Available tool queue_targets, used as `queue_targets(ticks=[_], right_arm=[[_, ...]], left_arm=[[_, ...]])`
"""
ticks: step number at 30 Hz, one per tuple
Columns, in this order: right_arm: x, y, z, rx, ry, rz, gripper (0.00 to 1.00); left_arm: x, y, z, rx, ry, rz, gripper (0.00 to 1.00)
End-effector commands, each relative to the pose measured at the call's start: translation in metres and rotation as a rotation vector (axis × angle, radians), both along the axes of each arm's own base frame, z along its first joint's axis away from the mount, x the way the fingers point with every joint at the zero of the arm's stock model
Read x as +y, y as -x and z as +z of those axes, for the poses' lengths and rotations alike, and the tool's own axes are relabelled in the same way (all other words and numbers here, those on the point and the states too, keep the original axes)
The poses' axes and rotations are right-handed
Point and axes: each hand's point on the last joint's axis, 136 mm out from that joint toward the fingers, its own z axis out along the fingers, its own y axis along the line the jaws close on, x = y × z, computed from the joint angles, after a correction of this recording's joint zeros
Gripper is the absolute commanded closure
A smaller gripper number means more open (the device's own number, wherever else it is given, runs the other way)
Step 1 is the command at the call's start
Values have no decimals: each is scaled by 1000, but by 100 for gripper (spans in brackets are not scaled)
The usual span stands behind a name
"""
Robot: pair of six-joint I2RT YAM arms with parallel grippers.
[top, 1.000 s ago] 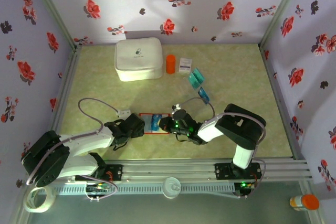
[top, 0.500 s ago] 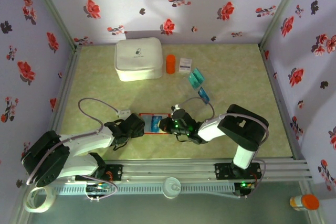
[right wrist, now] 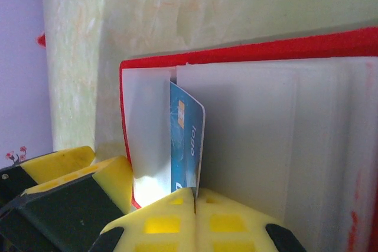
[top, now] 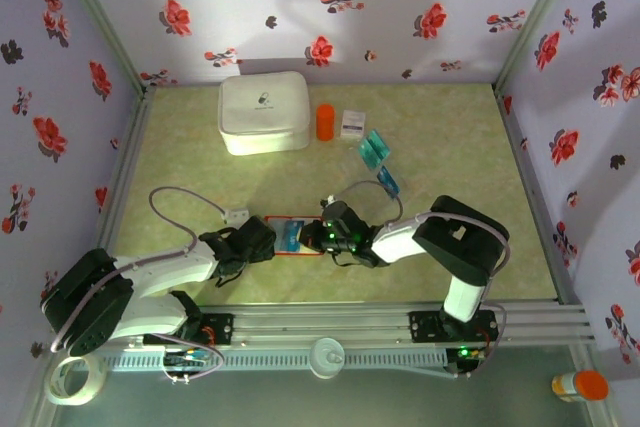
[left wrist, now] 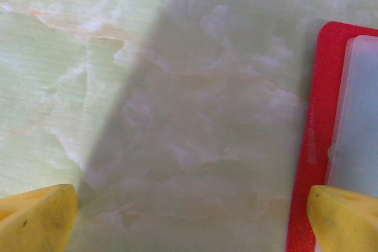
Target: Put the credit cards into the card holder
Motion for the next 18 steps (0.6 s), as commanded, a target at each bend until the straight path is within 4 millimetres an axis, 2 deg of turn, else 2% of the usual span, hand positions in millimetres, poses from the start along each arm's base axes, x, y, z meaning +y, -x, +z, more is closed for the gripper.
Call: queue_targets(ticks=[1,3,5,8,12,18], right_arm=[[-23,17,-33,85,156,67,88],[-27,13,-22,61,175,93,73],[-31,10,-10,32,202,119,63],[-38,6,9,-14,262,160,57],[-37,0,26,-60,323,210,60],[-26,-8,30,-81,355,237,81]], left_arm=[[8,3,-6,-2,-31,22,0],[8,2,-5,-5,-27,21,0],[8,2,-4,-5,-27,21,0],[7,2,-5,-6,-27,21,0],[7,1,-5,-7,-25,21,0],[7,2,-6,-6,-26,20,0]])
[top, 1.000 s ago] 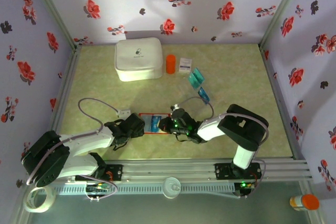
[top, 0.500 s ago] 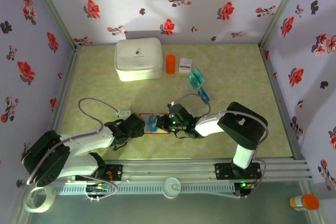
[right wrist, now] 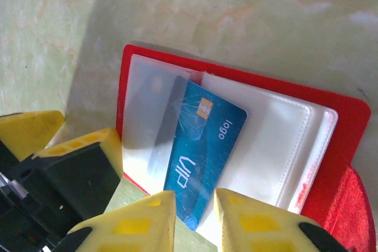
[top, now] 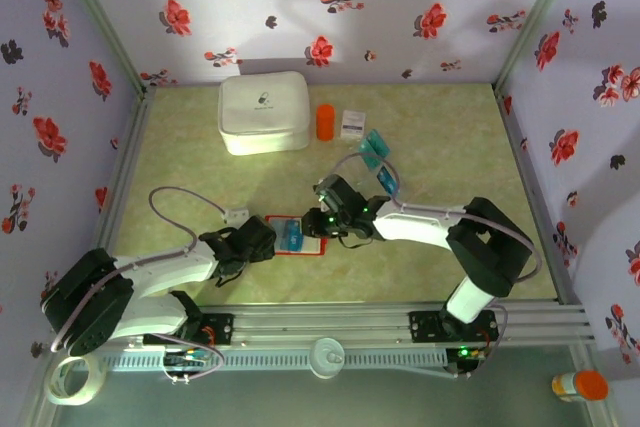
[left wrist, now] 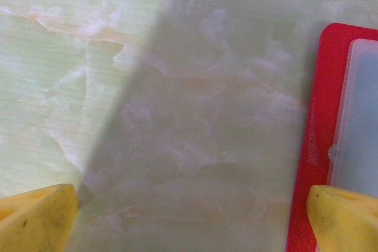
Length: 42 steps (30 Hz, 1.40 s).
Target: Put the credit cards into the card holder
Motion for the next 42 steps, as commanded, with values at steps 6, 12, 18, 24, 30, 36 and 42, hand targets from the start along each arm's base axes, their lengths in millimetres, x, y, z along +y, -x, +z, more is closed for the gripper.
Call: queue_targets(ticks=[6,12,18,24,30,36,42], right_arm=[[7,-1,-23,6,122,62,85],[18,-3,-39,27,148,80,87],[37,1,-50,47,162,116,89],[48,0,-43,47,145,125,90],[38,-3,-17,-10,126,97,90],[30,1,-19,-4,137,86,93],[31,1,-28,10,148,85,94]], left_arm=[[7,3,-7,1,-29,18,0],[7,2,-7,-1,-26,21,0],[7,2,-7,-1,-24,19,0],[7,3,-5,-4,-20,20,0],[7,2,3,-22,-6,24,0],[17,0,15,-50,-22,65,0],[25,3,9,-29,-56,93,0]])
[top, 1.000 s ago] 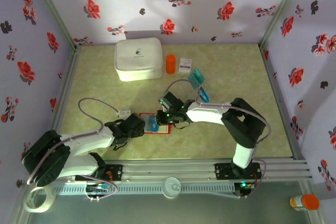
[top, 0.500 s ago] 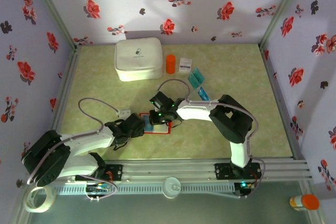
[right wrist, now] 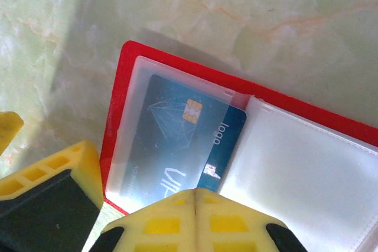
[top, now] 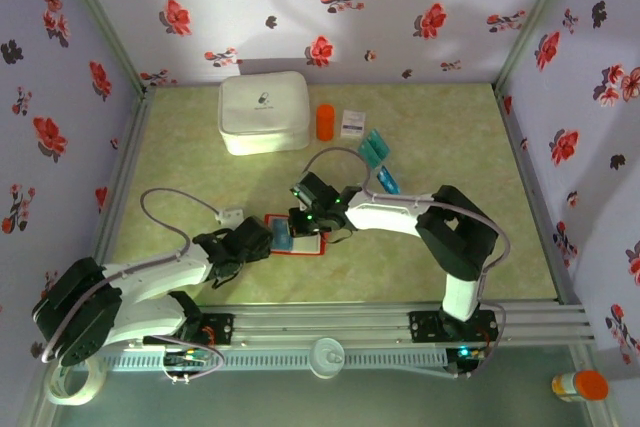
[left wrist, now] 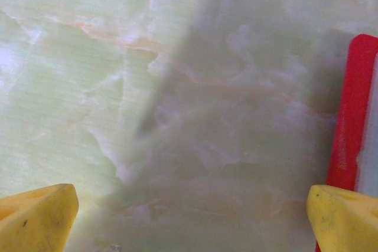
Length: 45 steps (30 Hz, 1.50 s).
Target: Put the credit cards into the card holder
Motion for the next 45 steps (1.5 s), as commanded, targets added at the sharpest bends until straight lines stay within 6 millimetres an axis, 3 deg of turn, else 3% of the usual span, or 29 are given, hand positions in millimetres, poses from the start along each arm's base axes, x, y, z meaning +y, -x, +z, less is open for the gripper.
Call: queue_targets(ticks=[1,30,39,45], right_arm=[[-6,2,-11,5,40,-3,94],[12,7,-36,57,104,60,97],[-1,0,-5,-7,91,33,94],[-12,-7,11,-36,73,-4,94]], left_arm=[[14,1,-3,5,-52,47,0],[10,3,-18,23,-38,33,0],[9,0,-2,-5,-19,36,0],[20,0,9,-30,-15,73,0]])
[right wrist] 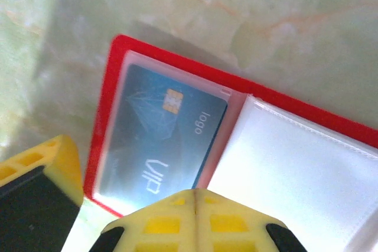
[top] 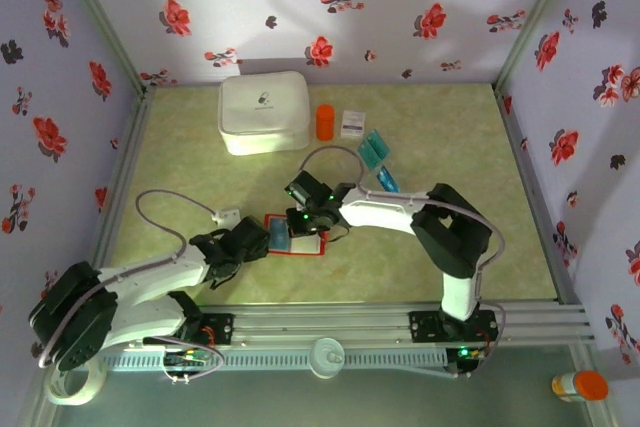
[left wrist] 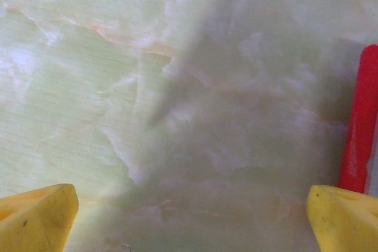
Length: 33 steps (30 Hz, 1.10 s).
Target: Put the credit cards into the card holder
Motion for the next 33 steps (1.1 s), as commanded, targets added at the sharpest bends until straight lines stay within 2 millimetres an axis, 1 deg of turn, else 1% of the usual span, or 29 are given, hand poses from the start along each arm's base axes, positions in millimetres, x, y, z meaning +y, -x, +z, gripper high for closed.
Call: queue_targets(ticks=[1,5,11,13,16,21,23,27,33], right_arm=[[-11,-6,9,-34,15,-17,94],[-6,-6,9,-26,1,-13,94],[4,-5,-1,1,-18,-11,94],[5,-5,-4,8,-16,-13,94],[4,-5,-1,0,-16,-13,95],[-12,-10,8,-43,10,-34,94],[-20,-9,8,-49,17,-45,94],[-37,-5,2,-47,34,-67,94],[-61,-1,-11,-46,66,-105,95]], left_arm=[[16,1,5,-14,-35,46,0],[20,3,1,-6,-39,54,0],[21,5,-7,9,-45,53,0],[21,5,-8,13,-46,53,0],[21,5,-6,9,-46,49,0],[18,2,8,-5,-48,30,0],[16,-1,15,-14,-41,24,0],[6,-6,30,-35,-3,2,0],[-17,-16,54,-64,56,-46,0]])
